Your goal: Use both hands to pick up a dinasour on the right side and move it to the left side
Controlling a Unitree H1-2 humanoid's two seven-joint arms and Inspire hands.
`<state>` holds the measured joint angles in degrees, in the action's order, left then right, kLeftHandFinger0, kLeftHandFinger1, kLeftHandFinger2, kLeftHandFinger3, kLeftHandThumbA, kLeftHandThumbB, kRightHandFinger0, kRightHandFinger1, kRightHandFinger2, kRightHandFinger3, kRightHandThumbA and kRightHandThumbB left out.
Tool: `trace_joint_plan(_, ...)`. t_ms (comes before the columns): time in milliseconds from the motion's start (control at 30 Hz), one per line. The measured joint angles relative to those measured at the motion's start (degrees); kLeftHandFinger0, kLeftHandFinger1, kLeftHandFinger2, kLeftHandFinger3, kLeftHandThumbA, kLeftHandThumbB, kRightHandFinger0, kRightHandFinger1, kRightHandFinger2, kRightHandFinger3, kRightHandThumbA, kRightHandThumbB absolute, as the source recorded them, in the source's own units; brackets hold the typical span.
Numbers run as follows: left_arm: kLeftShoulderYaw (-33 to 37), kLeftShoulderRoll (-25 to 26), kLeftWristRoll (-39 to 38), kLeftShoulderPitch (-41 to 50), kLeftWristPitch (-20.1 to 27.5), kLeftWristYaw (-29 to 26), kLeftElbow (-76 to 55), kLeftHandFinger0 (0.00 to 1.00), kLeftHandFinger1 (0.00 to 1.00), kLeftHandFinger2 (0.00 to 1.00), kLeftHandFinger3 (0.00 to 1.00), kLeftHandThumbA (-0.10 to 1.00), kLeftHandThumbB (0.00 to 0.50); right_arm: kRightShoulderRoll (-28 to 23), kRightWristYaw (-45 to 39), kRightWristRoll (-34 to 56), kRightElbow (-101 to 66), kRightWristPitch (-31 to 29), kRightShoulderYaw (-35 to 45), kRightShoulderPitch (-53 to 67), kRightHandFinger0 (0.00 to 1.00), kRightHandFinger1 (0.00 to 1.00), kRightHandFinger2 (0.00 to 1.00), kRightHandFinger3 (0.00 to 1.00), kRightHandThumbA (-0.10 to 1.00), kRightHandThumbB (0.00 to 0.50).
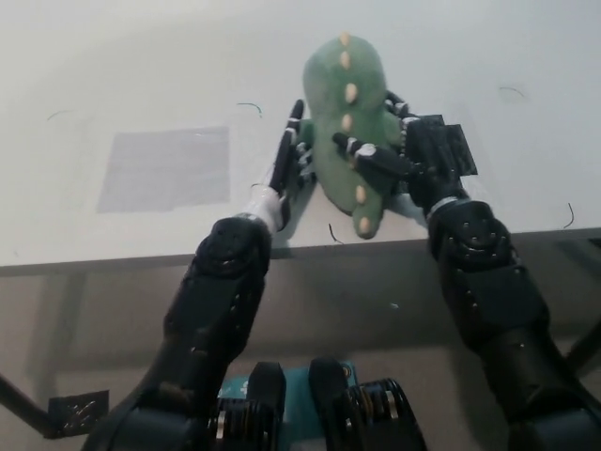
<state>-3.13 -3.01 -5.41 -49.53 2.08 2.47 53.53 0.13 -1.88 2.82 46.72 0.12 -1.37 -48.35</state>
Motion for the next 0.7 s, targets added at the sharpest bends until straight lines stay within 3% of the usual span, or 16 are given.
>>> trace_joint_plan(233,-0.44,2.42,-0.03,7.19,-2.08,-0.32,-11.53,1.0,1.0,1.0,1.0,1.0,0.385,3.31,0.01,-0.91,0.04,-0.93,-2.31,-0.24,1.0,1.0,1.0,1.0,1.0,0.229)
trace_joint_plan(267,-0.5,2.62,-0.03,7.99,-2.55,-0.46,-12.82,1.0,1.0,1.0,1.0,1.0,0.361,3.71,0.01,-0.93,0.0,-1.01,-2.52,-0.24,1.0,1.0,1.0,1.0,1.0,0.23)
trace_joint_plan(433,-1.12,3.27,-0.15,11.13,-3.77,-0.78,-17.68,1.0,1.0,1.0,1.0,1.0,0.374,4.89,0.0,-1.2,0.01,-1.53,-3.79,-0.31,1.0,1.0,1.0,1.0,1.0,0.26)
trace_joint_plan(633,-1.94,4.24,-0.48,13.69,-5.89,-0.82,-22.77,1.0,1.0,1.0,1.0,1.0,0.365,5.73,-0.02,-2.01,-1.18,-1.42,-5.87,-0.32,1.0,1.0,1.0,1.0,1.0,0.232)
trace_joint_plan(700,-2.32,4.73,-0.64,14.73,-6.53,-0.85,-24.87,1.0,1.0,1.0,1.0,1.0,0.403,6.05,-0.04,-2.44,-2.3,-1.29,-6.88,-0.32,1.0,1.0,1.0,1.0,1.0,0.231)
